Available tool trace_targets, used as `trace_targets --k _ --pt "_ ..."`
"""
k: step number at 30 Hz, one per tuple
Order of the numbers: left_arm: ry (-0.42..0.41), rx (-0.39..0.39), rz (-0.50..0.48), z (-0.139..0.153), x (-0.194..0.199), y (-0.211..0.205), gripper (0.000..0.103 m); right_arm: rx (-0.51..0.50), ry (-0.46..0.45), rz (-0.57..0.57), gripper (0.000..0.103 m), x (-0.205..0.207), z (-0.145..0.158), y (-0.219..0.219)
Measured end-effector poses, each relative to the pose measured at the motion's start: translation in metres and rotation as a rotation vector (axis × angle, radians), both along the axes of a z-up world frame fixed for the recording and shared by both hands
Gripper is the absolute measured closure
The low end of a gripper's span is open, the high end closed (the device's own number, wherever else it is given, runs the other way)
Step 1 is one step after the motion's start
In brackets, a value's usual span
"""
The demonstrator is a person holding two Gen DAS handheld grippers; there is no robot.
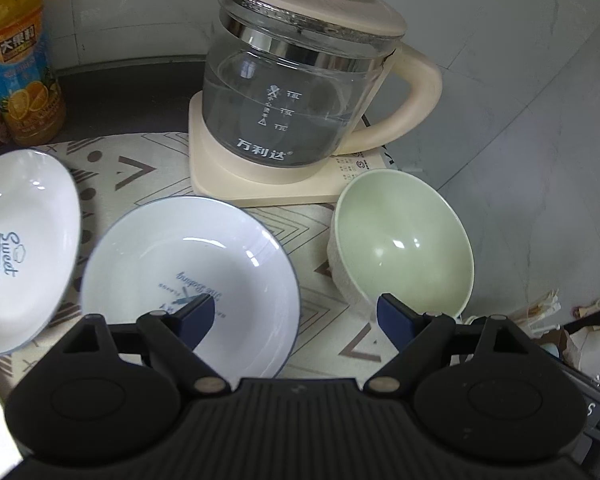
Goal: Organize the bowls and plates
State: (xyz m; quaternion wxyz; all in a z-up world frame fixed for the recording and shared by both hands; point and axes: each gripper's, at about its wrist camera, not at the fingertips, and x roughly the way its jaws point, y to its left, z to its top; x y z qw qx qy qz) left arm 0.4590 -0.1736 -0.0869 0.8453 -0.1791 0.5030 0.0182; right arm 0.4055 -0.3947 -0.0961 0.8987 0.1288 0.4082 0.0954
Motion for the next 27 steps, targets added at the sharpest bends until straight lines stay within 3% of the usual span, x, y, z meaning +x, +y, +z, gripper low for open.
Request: trace_targets --k 8,14,21,23,25,27 --pt "0.009 0.015 0.035 -0.017 0.022 -0.014 0.017 -0.01 0.031 -0.019 0.001 0.025 -0.016 -0.011" --pt "0.026 0.002 0.057 -0.031 0.034 -0.022 0.023 0.01 0.064 -0.025 0.01 0.042 -0.032 -0.009" --pt "0.07 -0.039 0.063 -0.05 0.045 -0.03 0.058 0.038 0.129 -0.045 0.035 0.057 -0.052 -0.006" --pt "0.06 -0.028 0.067 -0.051 0.046 -0.032 0.062 0.047 0.147 -0.045 0.043 0.06 -0.058 -0.004" --pt "0.058 -0.066 0.045 -0.051 0.048 -0.034 0.087 0.062 0.16 -0.035 0.061 0.061 -0.063 -0.002" --pt "0.071 -0.057 0.044 -0.05 0.048 -0.038 0.089 0.078 0.155 -0.028 0.069 0.061 -0.064 -0.001"
